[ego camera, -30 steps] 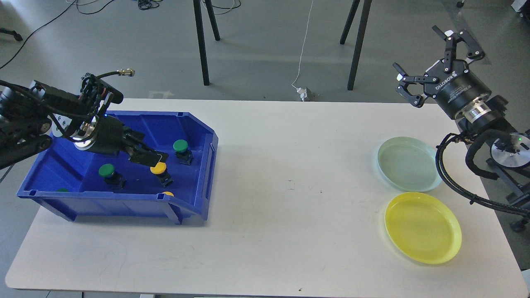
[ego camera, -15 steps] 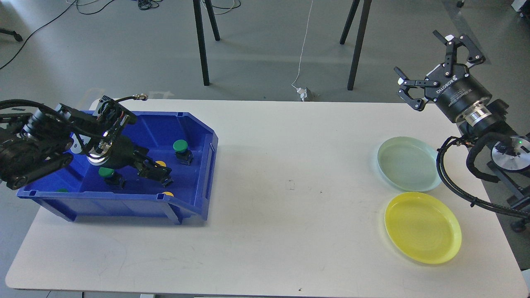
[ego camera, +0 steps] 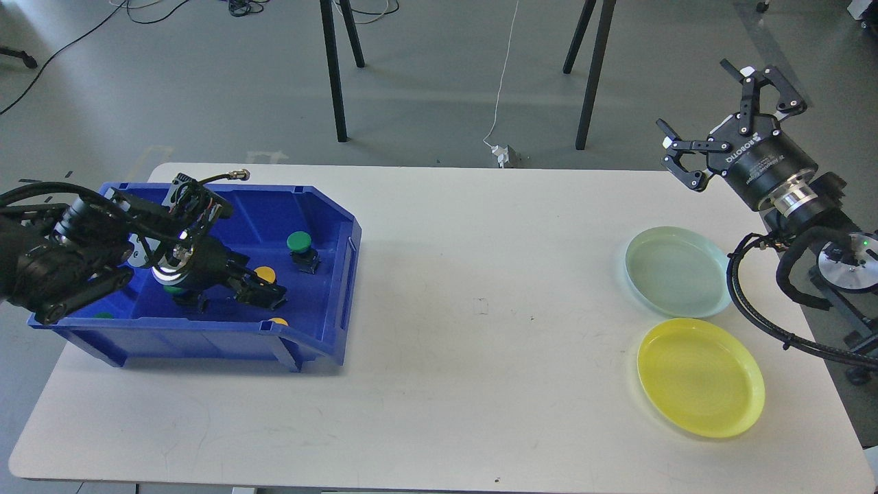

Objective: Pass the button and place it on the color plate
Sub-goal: 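Lower the left gripper into the bin and grasp the yellow button, then lift the yellow button and extend it toward the right gripper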

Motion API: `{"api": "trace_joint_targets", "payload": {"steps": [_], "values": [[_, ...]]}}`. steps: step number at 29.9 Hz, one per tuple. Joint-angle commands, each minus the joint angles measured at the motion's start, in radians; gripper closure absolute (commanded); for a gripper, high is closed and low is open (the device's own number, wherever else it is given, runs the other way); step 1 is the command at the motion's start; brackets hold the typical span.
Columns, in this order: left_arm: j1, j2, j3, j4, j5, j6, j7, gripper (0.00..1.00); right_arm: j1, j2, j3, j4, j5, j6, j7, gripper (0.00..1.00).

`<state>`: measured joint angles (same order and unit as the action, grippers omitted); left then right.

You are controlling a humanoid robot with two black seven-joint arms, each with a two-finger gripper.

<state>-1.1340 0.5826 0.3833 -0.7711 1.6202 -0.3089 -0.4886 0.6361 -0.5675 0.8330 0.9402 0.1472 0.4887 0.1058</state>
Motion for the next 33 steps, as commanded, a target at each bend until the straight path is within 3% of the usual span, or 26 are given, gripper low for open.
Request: {"api": "trace_joint_targets", "payload": {"steps": [1,4,11,14,16,18,23,26,30,33], "values": [[0.000,-0.018,-0.003,0.013,-0.002,0.001,0.000,0.09,-0.007,-0.005,0.000,0.000,0.000,0.000,0.000,0.00],[0.002,-0.029,0.000,0.024,0.003,0.001,0.000,0.28,-0.010,-0.005,0.000,0.000,0.000,0.000,0.000,0.00],[0.003,-0.030,0.002,0.024,0.009,0.007,0.000,0.42,-0.015,-0.006,0.001,0.000,0.000,0.000,0.000,0.00],[0.008,-0.030,0.003,0.024,0.013,0.007,0.000,0.67,-0.019,-0.006,0.000,0.000,0.000,0.000,0.000,0.00],[0.008,-0.030,0.003,0.024,0.015,0.005,0.000,0.76,-0.019,-0.006,0.000,0.000,0.000,0.000,0.000,0.00],[0.007,-0.030,0.003,0.024,0.017,0.005,0.000,0.93,-0.021,-0.006,0.001,-0.003,0.000,0.000,0.000,0.00],[-0.009,-0.004,-0.006,0.004,0.014,0.001,0.000,0.96,-0.021,-0.006,0.032,-0.011,0.002,0.000,-0.003,0.00],[-0.027,0.084,-0.023,-0.034,0.006,-0.003,0.000,0.96,-0.032,-0.006,0.095,-0.024,0.002,0.000,-0.001,0.00],[-0.078,0.284,-0.182,-0.252,-0.014,-0.013,0.000,0.95,-0.033,-0.006,0.129,-0.041,0.002,0.000,0.000,0.00],[-0.073,0.443,-0.358,-0.428,-0.106,-0.073,0.000,0.95,-0.056,-0.021,0.127,-0.025,0.000,0.000,0.003,0.00]]}}
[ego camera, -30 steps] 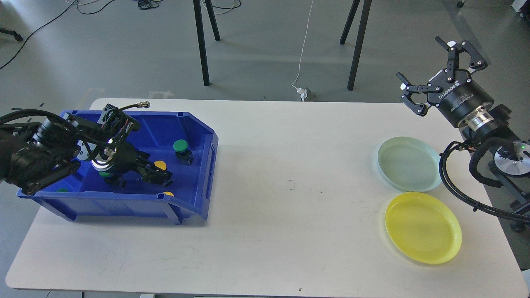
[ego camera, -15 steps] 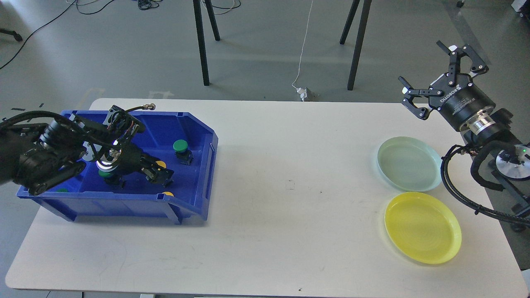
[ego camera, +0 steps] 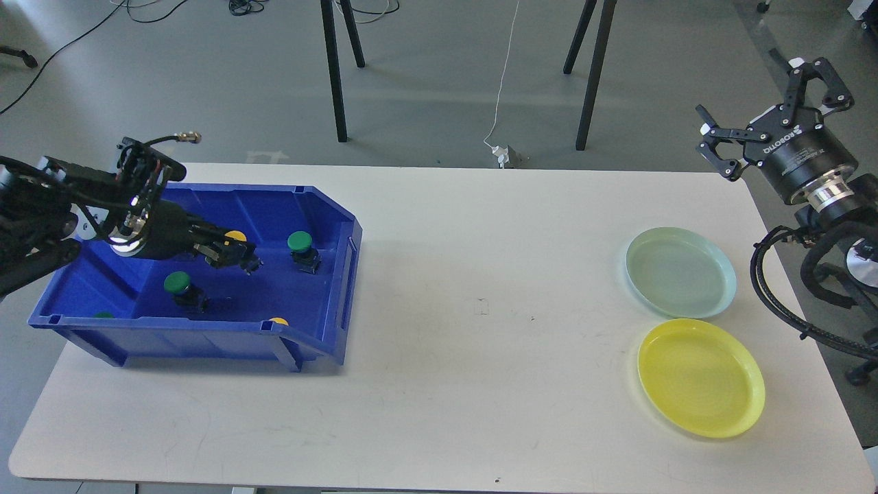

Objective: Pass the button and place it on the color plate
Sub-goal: 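Lift the yellow button and extend it toward the right gripper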

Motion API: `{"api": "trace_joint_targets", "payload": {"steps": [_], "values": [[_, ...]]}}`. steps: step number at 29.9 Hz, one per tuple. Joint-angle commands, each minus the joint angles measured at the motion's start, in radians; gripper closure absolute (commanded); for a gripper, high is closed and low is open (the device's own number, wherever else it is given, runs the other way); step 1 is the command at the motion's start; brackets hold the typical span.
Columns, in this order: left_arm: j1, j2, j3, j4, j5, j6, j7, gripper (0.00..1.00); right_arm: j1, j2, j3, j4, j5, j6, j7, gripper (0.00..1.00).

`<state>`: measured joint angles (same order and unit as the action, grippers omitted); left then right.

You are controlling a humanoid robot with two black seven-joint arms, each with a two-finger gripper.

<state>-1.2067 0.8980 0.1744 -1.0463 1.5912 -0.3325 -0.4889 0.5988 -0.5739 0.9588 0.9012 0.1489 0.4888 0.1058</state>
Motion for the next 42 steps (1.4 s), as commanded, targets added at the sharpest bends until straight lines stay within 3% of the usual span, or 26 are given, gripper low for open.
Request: {"api": "trace_joint_targets", "payload": {"steps": [1,5,7,13,16,21,27,34,42], "values": [[0.001,0.154,-0.195,-0.197,-0.135,-0.074,0.000,0.95,-0.033,-0.027,0.002,0.034,-0.008,0.000,0.005,0.00],[0.019,0.153,-0.285,-0.322,-0.475,-0.102,0.000,0.94,-0.137,-0.115,-0.002,0.215,-0.072,-0.041,0.008,0.00],[0.021,0.070,-0.296,-0.345,-0.613,-0.088,0.000,0.94,-0.206,-0.162,-0.002,0.332,-0.182,-0.064,0.011,0.00],[0.099,-0.284,-0.297,-0.244,-0.728,0.130,0.000,0.94,-0.390,-0.265,0.008,0.660,-0.282,-0.067,-0.003,0.00],[0.128,-0.393,-0.291,-0.167,-0.721,0.170,0.000,0.94,-0.441,-0.273,0.000,0.735,-0.278,-0.046,-0.020,0.00],[0.161,-0.430,-0.293,-0.141,-0.688,0.196,0.000,0.94,-0.413,-0.241,-0.035,0.729,-0.171,0.000,-0.046,0.00],[0.164,-0.432,-0.286,-0.149,-0.678,0.210,0.000,0.94,-0.242,-0.219,-0.150,0.664,-0.052,0.000,-0.047,0.00],[0.165,-0.433,-0.286,-0.149,-0.657,0.216,0.000,0.94,-0.022,-0.140,-0.348,0.541,-0.042,0.000,-0.074,0.00],[0.165,-0.433,-0.285,-0.153,-0.654,0.216,0.000,0.94,0.055,-0.028,-0.385,0.463,-0.038,0.000,-0.075,0.01]]}}
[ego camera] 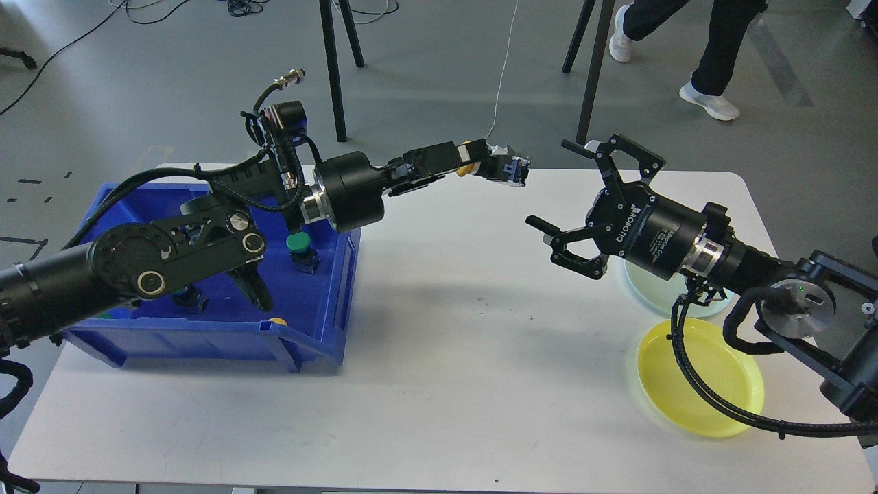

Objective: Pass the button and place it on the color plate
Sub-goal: 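Lift the yellow button and extend it toward the right gripper, then grasp the yellow button with the right gripper, release with left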

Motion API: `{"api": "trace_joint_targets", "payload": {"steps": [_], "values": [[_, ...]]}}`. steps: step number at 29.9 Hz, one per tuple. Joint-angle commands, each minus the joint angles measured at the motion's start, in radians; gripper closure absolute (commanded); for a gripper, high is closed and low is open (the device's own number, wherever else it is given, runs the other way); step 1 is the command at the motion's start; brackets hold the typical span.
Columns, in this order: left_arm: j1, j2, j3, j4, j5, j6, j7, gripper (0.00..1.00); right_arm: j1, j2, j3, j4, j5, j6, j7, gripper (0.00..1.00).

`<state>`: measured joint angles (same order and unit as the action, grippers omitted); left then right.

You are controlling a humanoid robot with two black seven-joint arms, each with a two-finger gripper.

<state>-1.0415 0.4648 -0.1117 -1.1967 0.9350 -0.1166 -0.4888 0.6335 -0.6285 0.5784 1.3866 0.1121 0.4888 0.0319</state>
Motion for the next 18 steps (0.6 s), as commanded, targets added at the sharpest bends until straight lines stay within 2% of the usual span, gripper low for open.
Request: {"api": "trace_joint_targets", "payload": {"steps": [1,11,15,18], "values": [[0.000,0.000,0.001,-0.003,0.002,0.000,0.000,0.94,0.024,0.038,-0.006,-0.032,-0.002,0.000,-0.003,0.01],[0.000,0.002,0.001,-0.003,0.007,0.000,0.000,0.94,0.101,0.121,-0.097,-0.113,-0.002,0.000,-0.004,0.03],[0.002,0.002,0.001,-0.003,0.013,0.000,0.000,0.94,0.118,0.139,-0.097,-0.129,-0.002,0.000,-0.004,0.15],[0.002,0.002,0.001,-0.003,0.013,0.000,0.000,0.93,0.120,0.142,-0.098,-0.129,-0.002,0.000,-0.004,0.31]]}}
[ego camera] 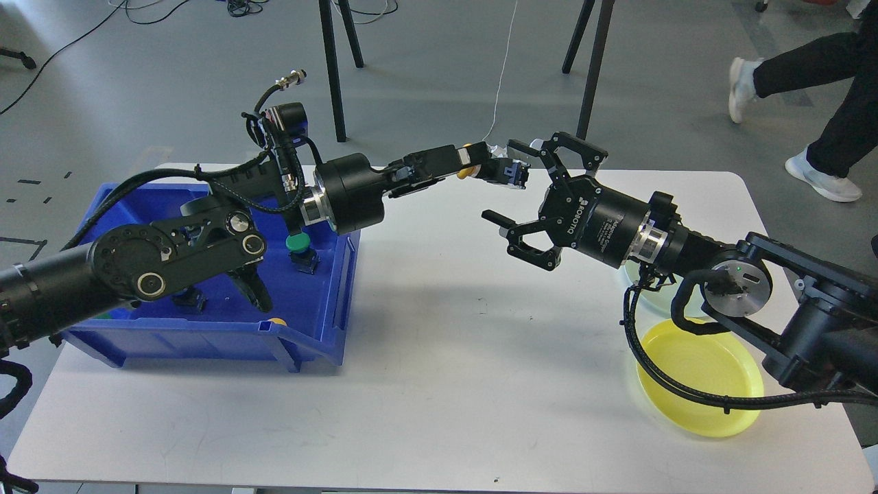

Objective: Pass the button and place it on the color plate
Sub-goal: 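Grasp the yellow button with the right gripper, release with left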

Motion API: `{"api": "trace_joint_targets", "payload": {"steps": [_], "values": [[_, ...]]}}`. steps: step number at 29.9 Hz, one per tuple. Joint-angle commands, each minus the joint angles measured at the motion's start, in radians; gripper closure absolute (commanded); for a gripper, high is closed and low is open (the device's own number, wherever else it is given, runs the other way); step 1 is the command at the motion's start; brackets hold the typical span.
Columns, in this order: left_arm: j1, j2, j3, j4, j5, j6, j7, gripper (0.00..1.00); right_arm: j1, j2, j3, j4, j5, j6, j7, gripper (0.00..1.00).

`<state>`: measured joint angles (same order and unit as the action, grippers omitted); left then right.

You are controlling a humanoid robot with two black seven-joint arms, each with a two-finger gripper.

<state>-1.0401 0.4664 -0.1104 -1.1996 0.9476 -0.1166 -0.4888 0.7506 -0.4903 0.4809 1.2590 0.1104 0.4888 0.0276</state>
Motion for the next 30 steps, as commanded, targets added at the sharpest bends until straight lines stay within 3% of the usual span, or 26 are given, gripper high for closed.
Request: {"api": "trace_joint_targets", "payload": {"steps": [1,11,19,21,25,27,30], "values": [[0.000,0.000,0.000,0.000,0.000,0.000,0.000,0.93,0.003,0.007,-0.001,-0.003,0.000,0.000,0.000,0.35],[0.000,0.001,0.000,0.000,0.000,0.000,0.000,0.93,0.003,0.009,0.004,-0.007,0.000,0.000,0.002,0.80],[0.000,0.001,-0.002,0.000,0.000,0.000,0.000,0.91,0.003,0.007,0.013,-0.009,0.002,0.000,0.002,0.96],[0.000,0.000,-0.002,0.000,0.000,0.000,0.000,0.81,0.003,0.003,0.013,-0.009,0.002,0.000,0.002,0.97],[0.000,0.000,-0.015,0.000,-0.012,0.000,0.000,0.31,0.000,-0.010,0.018,-0.004,0.002,0.000,0.003,0.99],[0.000,-0.002,-0.028,0.002,-0.013,-0.003,0.000,0.20,-0.008,-0.022,0.025,0.000,0.003,0.000,0.003,0.99],[0.002,-0.002,-0.052,0.009,-0.024,-0.008,0.000,0.12,-0.030,-0.063,0.050,0.005,0.005,-0.004,0.009,0.99]]}}
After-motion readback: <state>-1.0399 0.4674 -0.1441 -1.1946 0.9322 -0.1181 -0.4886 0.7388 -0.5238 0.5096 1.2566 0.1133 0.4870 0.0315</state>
